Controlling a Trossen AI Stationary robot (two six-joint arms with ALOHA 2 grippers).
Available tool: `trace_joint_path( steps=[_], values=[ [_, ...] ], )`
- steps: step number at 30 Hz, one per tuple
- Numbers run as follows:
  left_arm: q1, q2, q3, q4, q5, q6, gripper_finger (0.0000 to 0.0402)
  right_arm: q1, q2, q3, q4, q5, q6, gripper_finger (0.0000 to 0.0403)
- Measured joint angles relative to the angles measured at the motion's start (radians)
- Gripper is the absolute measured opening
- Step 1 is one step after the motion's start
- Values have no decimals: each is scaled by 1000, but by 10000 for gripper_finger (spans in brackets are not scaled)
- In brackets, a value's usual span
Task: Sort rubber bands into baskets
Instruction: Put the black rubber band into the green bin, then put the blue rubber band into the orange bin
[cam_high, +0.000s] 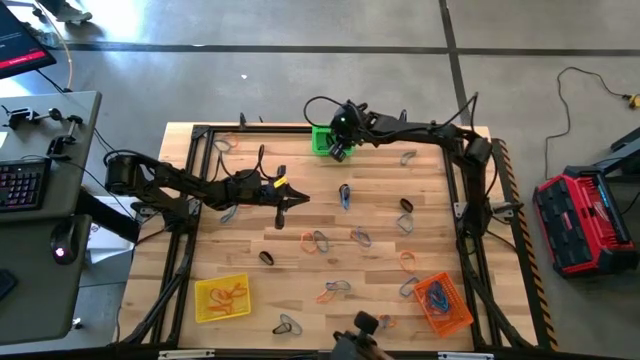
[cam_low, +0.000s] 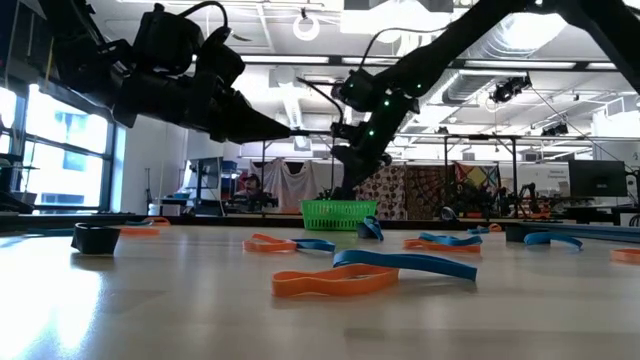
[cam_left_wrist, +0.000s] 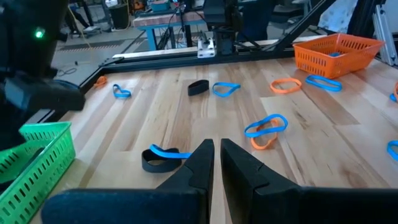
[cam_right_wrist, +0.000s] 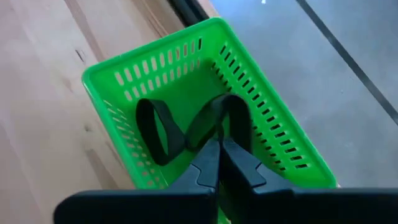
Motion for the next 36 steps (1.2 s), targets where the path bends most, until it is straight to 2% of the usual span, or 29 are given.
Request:
trace_joint_path(
  steps=[13, 16, 22, 25, 28, 32, 34, 36],
  values=[
    [-5, 0, 0, 0, 0, -14, 19, -3, 29, 11, -14, 17, 3, 7],
    [-5, 0, 0, 0, 0, -15, 19, -3, 29, 10, -36, 17, 7, 32],
    [-5, 0, 0, 0, 0, -17, 19, -2, 29, 11, -57, 18, 60, 113],
    [-5, 0, 0, -1, 0, -32, 19, 4, 24, 33, -97, 21, 70, 135],
    [-10, -10, 0, -24, 1, -33, 18, 31, -8, 39, -122, 63, 51, 123],
    [-32, -67, 0, -118, 28, -7, 5, 81, -63, 27, -142, 114, 43, 52],
    [-51, -111, 4, -190, 32, 0, 1, 102, -91, -22, -86, 113, 54, 15],
    [-79, -156, 4, -263, 33, 5, 1, 125, -108, -94, 10, 113, 84, 11]
  ],
)
